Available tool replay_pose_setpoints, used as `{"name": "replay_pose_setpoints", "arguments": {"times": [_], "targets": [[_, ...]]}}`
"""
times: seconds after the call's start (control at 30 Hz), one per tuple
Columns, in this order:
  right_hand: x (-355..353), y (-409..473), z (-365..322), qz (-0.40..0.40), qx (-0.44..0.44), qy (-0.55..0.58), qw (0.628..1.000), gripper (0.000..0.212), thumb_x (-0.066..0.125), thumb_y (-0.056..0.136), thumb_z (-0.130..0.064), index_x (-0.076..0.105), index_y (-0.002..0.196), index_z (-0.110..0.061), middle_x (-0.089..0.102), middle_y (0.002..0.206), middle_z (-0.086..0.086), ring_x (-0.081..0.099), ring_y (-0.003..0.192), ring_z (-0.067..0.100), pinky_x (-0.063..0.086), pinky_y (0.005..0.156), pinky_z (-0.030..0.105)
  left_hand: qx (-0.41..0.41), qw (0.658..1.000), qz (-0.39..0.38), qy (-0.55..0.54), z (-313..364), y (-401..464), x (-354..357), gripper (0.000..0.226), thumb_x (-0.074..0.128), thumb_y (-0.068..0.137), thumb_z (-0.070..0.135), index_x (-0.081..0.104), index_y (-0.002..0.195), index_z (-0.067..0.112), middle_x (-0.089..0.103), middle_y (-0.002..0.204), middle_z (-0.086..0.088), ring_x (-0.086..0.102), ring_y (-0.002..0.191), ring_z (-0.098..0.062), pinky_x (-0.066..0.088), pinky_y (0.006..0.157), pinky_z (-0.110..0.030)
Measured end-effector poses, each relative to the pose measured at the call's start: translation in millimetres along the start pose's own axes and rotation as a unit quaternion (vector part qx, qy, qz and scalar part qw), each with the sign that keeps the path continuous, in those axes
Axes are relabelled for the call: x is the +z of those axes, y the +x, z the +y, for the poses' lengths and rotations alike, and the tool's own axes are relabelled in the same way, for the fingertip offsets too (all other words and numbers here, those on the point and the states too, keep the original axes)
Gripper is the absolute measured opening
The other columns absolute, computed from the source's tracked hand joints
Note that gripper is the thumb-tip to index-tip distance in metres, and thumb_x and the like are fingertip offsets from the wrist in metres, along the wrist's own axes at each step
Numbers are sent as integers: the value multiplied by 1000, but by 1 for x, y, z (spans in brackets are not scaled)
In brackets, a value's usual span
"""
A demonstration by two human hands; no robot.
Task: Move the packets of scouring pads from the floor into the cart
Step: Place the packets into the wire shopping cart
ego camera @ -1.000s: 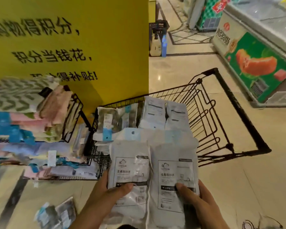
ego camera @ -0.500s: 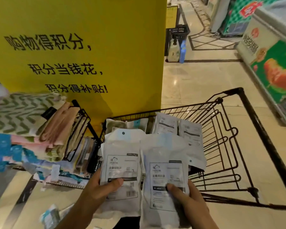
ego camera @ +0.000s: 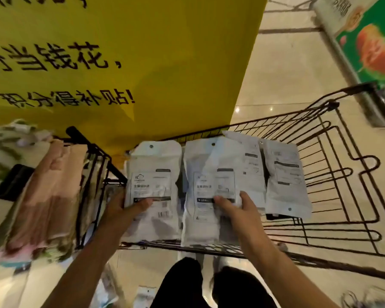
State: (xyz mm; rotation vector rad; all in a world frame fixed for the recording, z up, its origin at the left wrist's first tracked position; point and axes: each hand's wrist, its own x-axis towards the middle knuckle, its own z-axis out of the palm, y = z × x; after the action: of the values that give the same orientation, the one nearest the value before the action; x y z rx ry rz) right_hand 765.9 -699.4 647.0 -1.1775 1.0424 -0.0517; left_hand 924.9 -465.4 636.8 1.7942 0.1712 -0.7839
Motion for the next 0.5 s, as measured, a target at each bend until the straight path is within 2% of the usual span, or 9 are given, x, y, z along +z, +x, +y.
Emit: {"name": "replay_pose_setpoints", "arguments": {"times": [0.03, 0.1, 0.17, 0.23, 0.3, 0.37, 0.43, 0.5], "targets": [[11, 10, -1, 3, -1, 2, 1000, 25, 81, 91, -17, 68, 112, -17, 83, 97, -3, 80, 94, 19, 64, 87, 41, -1, 1000, 14, -3, -3, 12, -3, 37, 75, 91, 6, 68, 123, 24, 79, 110, -2, 74, 93, -20, 61, 64, -25], [32, 35, -3, 9, 2, -1, 1000, 27, 82, 89, -20, 66, 111, -18, 82, 95, -3, 79, 90, 16, 65, 79, 34, -13, 999, 37, -12, -4, 36, -3, 39, 81, 87, 14, 71, 124, 23, 78, 113, -3, 74, 96, -21, 62, 74, -36], [51, 59, -5, 23, 13, 0, 1000, 42, 85, 82, -29, 63, 116, -20, 81, 102, 0, 79, 93, 19, 65, 87, 42, -29, 998, 52, -19, -3, 58, 1, 43, 86, 83, 21, 72, 123, 27, 80, 109, 0, 75, 99, -23, 61, 85, -44], [66, 82, -2, 26, 19, -2, 999, 56, 84, 76, -36, 59, 124, -22, 79, 112, 2, 77, 101, 24, 62, 96, 54, -31, 998, 59, -15, -5, 82, 4, 39, 86, 83, 22, 73, 119, 29, 79, 105, 5, 75, 97, -19, 60, 79, -36], [77, 104, 2, 41, 11, -19, 999, 57, 84, 78, -37, 57, 126, -22, 77, 115, 2, 76, 104, 25, 60, 98, 55, -30, 998, 56, 0, -4, 105, 6, 31, 86, 83, 22, 72, 109, 32, 77, 99, 10, 73, 94, -13, 55, 69, -28], [85, 119, 6, 51, 4, -33, 998, 52, 84, 83, -34, 58, 125, -21, 75, 116, 2, 74, 105, 25, 59, 100, 52, -33, 998, 57, 10, -6, 122, 3, 29, 87, 82, 25, 72, 104, 34, 77, 100, 11, 74, 95, -13, 55, 71, -29], [90, 126, 11, 52, 7, -43, 998, 50, 84, 86, -31, 58, 127, -18, 74, 118, 4, 73, 106, 26, 59, 100, 51, -37, 998, 50, 30, -8, 127, 2, 34, 87, 83, 25, 71, 113, 31, 77, 105, 9, 72, 95, -13, 54, 72, -30], [93, 128, 17, 59, 16, -54, 997, 56, 85, 77, -40, 60, 123, -21, 75, 115, 3, 73, 106, 27, 60, 99, 53, -44, 997, 52, 39, -14, 128, 5, 42, 84, 86, 24, 68, 124, 25, 76, 111, 7, 71, 96, -12, 53, 69, -29]]}}
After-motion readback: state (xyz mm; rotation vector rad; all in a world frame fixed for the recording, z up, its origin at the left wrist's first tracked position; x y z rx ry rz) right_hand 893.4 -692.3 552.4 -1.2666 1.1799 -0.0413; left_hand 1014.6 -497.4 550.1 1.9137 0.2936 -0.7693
